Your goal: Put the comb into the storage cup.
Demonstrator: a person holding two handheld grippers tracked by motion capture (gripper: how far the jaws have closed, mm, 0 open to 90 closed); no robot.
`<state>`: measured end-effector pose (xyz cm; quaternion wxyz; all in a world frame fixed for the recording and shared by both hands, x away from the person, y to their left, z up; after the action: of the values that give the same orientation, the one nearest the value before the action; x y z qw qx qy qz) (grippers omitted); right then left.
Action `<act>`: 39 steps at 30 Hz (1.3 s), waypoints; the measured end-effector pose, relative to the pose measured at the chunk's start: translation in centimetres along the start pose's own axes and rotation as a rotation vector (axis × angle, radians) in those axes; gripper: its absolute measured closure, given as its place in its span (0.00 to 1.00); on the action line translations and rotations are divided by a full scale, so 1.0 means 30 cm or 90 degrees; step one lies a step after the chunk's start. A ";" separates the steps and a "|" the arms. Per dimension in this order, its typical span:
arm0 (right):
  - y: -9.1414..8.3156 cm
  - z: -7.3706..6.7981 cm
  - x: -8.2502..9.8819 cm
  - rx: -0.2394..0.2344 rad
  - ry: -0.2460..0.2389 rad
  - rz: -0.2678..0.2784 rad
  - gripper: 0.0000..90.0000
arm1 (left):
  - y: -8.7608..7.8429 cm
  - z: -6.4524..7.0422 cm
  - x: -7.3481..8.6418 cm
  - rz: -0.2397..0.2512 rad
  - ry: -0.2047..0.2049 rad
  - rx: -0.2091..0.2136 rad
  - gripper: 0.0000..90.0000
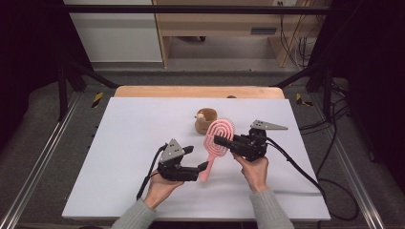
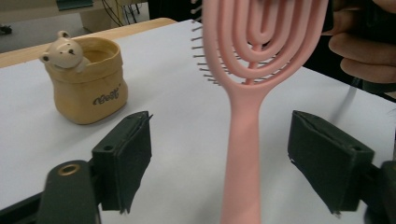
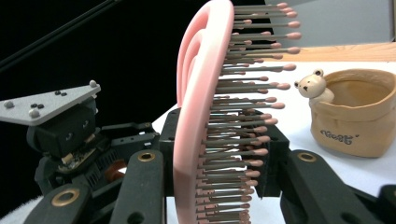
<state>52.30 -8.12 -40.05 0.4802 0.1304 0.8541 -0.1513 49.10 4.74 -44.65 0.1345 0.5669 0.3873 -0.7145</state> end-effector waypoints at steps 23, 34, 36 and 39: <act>-0.048 0.021 -0.052 0.041 -0.025 0.003 0.70 | -0.119 -0.219 0.066 0.003 -0.041 -0.044 0.05; -0.042 0.014 -0.098 0.057 -0.048 0.000 0.70 | -0.177 -0.310 0.123 0.001 -0.047 -0.081 0.05; -0.041 0.016 -0.104 0.058 -0.048 -0.001 0.70 | -0.182 -0.316 0.126 0.003 -0.050 -0.082 0.05; -0.039 0.015 -0.107 0.057 -0.052 -0.004 0.70 | -0.197 -0.333 0.137 0.008 -0.057 -0.088 0.06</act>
<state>53.85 -9.63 -37.36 0.5076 0.1433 0.8267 -0.1960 51.11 16.73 -46.61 0.1950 0.5258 0.4259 -0.7100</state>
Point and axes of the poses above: each handheld gripper's, and its own axes: y roughly forward along the jaws, x roughly out of its underside, z roughly to its right, the point moved 9 cm from there along y, roughly forward along the jaws, and after that the axes turned 8 degrees about -x, right-handed, at the moved point
